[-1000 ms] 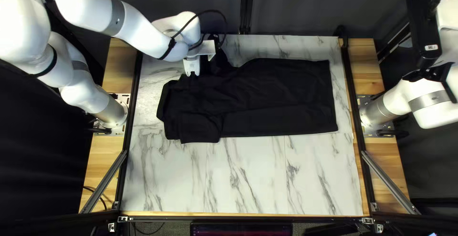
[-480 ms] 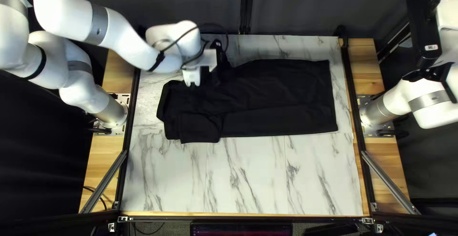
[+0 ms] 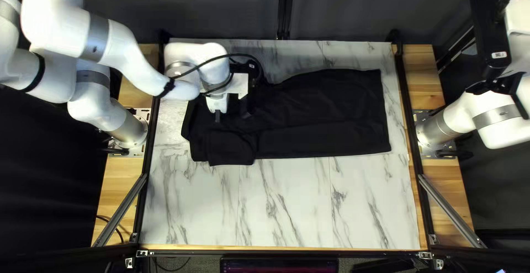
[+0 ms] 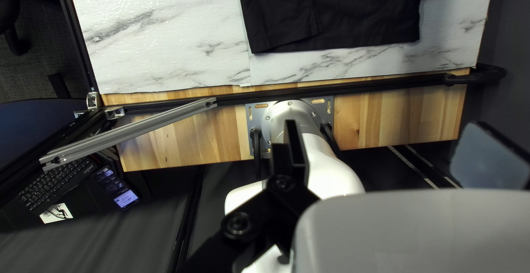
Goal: Fold t-shirt
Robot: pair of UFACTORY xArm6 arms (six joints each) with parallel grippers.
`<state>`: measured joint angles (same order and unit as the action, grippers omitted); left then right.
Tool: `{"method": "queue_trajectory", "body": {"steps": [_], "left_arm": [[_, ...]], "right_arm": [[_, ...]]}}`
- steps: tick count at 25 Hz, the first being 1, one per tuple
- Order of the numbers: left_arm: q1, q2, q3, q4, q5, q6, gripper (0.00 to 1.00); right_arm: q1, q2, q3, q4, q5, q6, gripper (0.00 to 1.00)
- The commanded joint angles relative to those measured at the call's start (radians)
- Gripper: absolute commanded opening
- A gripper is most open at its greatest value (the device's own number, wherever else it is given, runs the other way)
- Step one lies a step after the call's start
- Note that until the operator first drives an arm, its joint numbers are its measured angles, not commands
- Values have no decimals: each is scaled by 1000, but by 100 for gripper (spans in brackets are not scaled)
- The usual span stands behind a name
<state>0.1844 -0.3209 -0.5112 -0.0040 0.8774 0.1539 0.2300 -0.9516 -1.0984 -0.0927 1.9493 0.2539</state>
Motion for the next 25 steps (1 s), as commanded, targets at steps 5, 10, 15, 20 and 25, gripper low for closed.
{"method": "queue_trajectory", "body": {"steps": [5, 10, 15, 20, 25], "left_arm": [[8, -177, 118, -1, 4, -33, 100], [-26, -229, 145, -9, 1, -51, 100], [-49, -213, 127, -12, -8, -47, 100], [-49, -213, 127, -12, -8, -47, 100], [-49, -213, 127, -12, -8, -47, 100]], "right_arm": [[0, 0, 0, 0, 0, 0, 100], [-338, -18, 154, 32, -144, -312, 100], [-633, 26, 325, 112, -353, -588, 100], [-708, 94, 360, 140, -474, -683, 100], [-725, 187, 420, 150, -622, -767, 100]]}}
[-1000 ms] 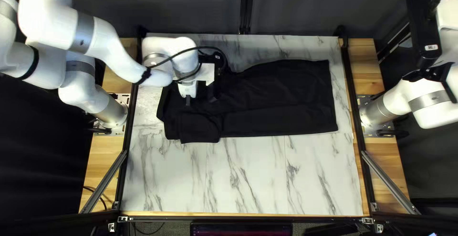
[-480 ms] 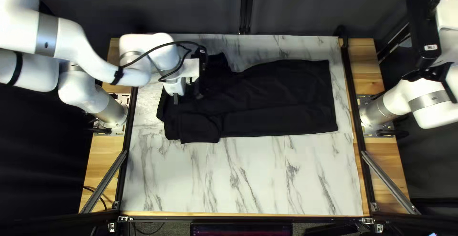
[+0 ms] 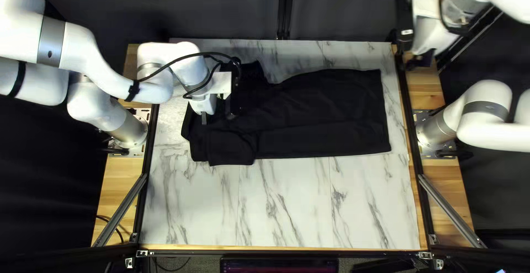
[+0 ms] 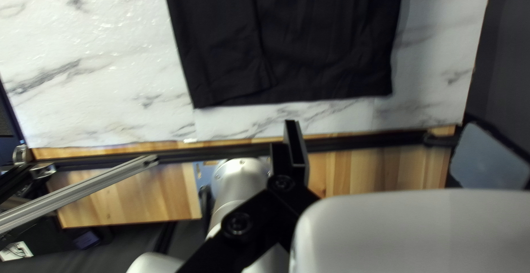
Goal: Fold t-shirt
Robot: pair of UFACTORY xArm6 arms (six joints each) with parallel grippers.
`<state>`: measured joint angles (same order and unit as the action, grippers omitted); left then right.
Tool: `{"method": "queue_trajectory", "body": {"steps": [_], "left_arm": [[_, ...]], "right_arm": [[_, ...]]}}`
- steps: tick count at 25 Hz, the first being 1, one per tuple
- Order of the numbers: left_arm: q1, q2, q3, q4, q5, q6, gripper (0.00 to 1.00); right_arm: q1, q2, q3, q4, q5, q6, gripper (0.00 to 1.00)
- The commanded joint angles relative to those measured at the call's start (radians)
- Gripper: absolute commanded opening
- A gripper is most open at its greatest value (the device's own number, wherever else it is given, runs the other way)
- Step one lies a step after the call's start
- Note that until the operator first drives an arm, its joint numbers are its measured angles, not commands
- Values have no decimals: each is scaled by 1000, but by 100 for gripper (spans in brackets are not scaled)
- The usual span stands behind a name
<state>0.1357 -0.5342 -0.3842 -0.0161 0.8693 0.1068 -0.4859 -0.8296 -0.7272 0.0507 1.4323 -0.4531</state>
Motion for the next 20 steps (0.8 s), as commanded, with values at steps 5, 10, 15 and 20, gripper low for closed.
{"method": "queue_trajectory", "body": {"steps": [5, 10, 15, 20], "left_arm": [[0, 0, 0, 0, 0, 0, 100], [0, 0, 0, 0, 0, 0, 100], [0, 0, 0, 0, 0, 0, 100], [0, 0, 0, 0, 0, 0, 100]], "right_arm": [[-9, 65, 49, 7, -105, -60, 100], [-22, 74, 79, 37, -153, -143, 100], [-80, 206, 186, 86, -363, -372, 100], [-82, 336, 252, 85, -508, -476, 100]]}}
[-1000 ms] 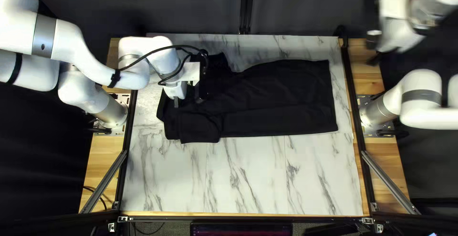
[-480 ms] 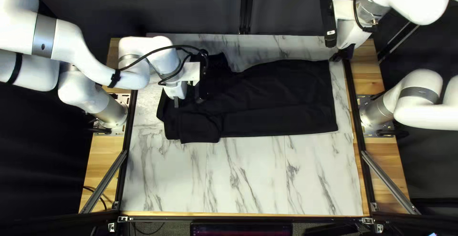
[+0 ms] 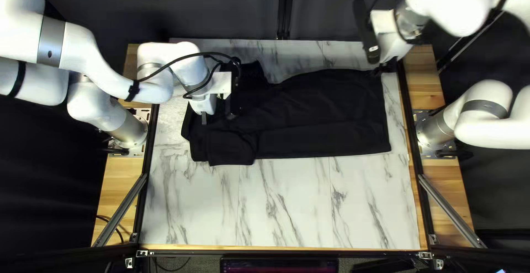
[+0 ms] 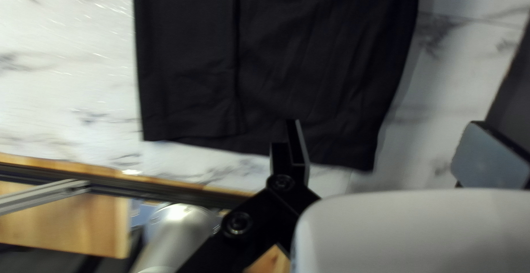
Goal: Fold t-shirt
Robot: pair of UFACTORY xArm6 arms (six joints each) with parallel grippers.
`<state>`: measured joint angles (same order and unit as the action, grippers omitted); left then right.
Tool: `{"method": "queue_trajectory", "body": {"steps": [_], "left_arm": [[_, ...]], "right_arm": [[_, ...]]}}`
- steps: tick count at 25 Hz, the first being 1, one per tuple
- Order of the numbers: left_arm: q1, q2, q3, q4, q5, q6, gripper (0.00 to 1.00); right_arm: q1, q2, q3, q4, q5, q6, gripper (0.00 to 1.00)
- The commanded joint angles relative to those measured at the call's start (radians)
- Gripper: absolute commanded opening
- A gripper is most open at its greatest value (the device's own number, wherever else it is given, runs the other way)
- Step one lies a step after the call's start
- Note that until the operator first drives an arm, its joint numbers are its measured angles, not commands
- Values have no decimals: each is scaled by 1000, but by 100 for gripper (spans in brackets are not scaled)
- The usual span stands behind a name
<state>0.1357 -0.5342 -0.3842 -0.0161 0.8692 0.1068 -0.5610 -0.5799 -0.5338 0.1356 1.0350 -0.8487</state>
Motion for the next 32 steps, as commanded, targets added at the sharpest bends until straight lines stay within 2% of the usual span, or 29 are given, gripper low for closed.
{"method": "queue_trajectory", "body": {"steps": [1, 9, 11, 15, 17, 19, 26, 32], "left_arm": [[0, 0, 0, 0, 0, 0, 100], [0, 0, 0, 0, 0, 0, 100], [0, 0, 0, 0, 0, 0, 100], [0, 0, 0, 0, 0, 0, 100], [0, 0, 0, 0, 0, 0, 100], [0, 0, 0, 0, 0, 0, 100], [0, 0, 0, 0, 0, 0, 100], [0, 0, 0, 0, 0, 0, 100]], "right_arm": [[-13, 96, 73, -15, -126, -78, 100], [-15, 104, 80, -31, -134, -66, 100], [-18, 137, 71, -33, -155, -91, 100], [-153, 270, 84, -17, -276, -200, 100], [-217, 311, 92, -3, -306, -232, 100], [-244, 323, 101, 6, -314, -236, 100], [-230, 347, 153, -20, -367, -135, 100], [-195, 277, 274, -100, -495, -21, 100]]}}
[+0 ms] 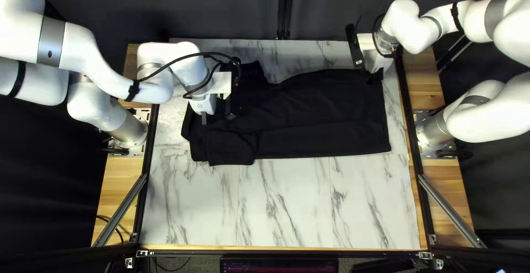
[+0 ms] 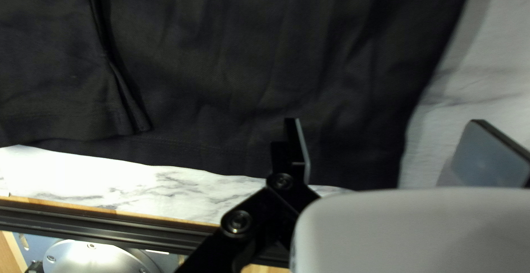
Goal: Fold t-shirt
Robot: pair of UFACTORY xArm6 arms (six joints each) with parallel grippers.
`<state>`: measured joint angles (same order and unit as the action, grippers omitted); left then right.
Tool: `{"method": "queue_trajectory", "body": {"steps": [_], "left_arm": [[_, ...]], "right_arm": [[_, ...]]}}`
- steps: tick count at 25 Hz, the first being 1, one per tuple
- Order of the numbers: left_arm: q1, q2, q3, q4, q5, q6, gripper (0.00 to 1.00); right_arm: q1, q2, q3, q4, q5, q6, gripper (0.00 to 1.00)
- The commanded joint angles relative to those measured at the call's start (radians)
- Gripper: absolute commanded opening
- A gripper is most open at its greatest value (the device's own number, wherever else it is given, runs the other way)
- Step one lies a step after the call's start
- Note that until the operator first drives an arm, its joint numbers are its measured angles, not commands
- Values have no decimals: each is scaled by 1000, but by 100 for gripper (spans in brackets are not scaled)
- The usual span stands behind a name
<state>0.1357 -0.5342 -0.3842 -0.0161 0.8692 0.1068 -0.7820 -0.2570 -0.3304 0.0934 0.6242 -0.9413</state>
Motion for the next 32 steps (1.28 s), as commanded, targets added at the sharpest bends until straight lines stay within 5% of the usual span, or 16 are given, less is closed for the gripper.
{"method": "queue_trajectory", "body": {"steps": [1, 8, 20, 23, 27, 28, 29, 30, 32], "left_arm": [[0, 0, 0, 0, 0, 0, 100], [0, 0, 0, 0, 0, 0, 100], [0, 0, 0, 0, 0, 0, 100], [0, 0, 0, 0, 0, 0, 100], [0, 0, 0, 0, 0, 0, 100], [0, 0, 0, 0, 0, 0, 100], [0, 0, 0, 0, 0, 0, 100], [0, 0, 0, 0, 0, 0, 100], [0, 0, 0, 0, 0, 0, 100]], "right_arm": [[27, -46, 79, -74, -104, 86, 100], [1, 5, 74, -119, -151, 106, 100], [2, 59, 24, -133, -95, 166, 98], [-9, 85, 17, -127, -103, 153, 82], [-17, 111, 3, -115, -100, 134, 75], [-16, 111, -1, -112, -94, 133, 53], [-16, 111, -2, -111, -91, 132, 14], [-15, 110, -4, -110, -87, 131, 0], [-13, 104, -3, -111, -84, 133, 0]]}}
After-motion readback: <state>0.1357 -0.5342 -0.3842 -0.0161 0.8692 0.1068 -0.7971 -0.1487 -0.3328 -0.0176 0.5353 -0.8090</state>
